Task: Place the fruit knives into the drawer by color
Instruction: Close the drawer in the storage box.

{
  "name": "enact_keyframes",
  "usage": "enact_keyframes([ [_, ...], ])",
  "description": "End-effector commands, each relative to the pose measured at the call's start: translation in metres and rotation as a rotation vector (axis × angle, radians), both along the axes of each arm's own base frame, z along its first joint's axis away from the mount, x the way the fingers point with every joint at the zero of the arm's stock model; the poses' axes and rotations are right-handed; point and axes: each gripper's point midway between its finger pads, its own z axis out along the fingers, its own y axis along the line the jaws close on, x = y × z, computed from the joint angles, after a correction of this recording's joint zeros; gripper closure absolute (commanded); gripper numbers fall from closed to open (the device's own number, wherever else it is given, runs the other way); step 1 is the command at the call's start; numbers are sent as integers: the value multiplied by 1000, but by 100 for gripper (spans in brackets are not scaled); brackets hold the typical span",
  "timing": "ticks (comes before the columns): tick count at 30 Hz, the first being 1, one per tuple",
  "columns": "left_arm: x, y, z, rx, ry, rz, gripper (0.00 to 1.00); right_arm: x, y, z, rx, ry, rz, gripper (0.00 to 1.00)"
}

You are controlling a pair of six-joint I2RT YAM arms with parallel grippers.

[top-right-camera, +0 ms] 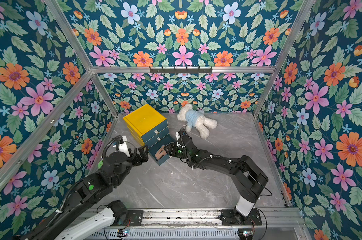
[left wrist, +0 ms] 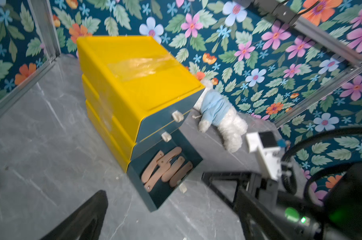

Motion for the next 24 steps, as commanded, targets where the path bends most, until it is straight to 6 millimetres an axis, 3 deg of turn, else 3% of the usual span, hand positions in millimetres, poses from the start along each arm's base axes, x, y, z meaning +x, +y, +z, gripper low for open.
enact_keyframes([
  [1, 22, -14, 45, 38, -106, -9, 1, -4, -6, -2, 28, -6, -17, 51],
  [4, 53, -30, 64, 70, -115, -21, 1, -10, -12, -18, 25, 30, -28, 51],
  [5, 65, -34, 66, 70, -101, -28, 1, -13, -15, -8, 45, 15, -30, 51],
  [7, 92, -38, 59, 57, -60, -45, 1, -16, -19, -12, 41, 25, -34, 51],
  [12, 151, -22, 22, 22, 60, -12, 1, -22, -27, -21, 39, 49, -52, 50],
  [18, 177, -7, -27, 29, 181, 22, 1, -20, -27, -35, 26, 78, -70, 50],
  [24, 182, -4, -53, 53, 239, 37, 1, -8, -21, -67, 6, 149, -94, 51],
])
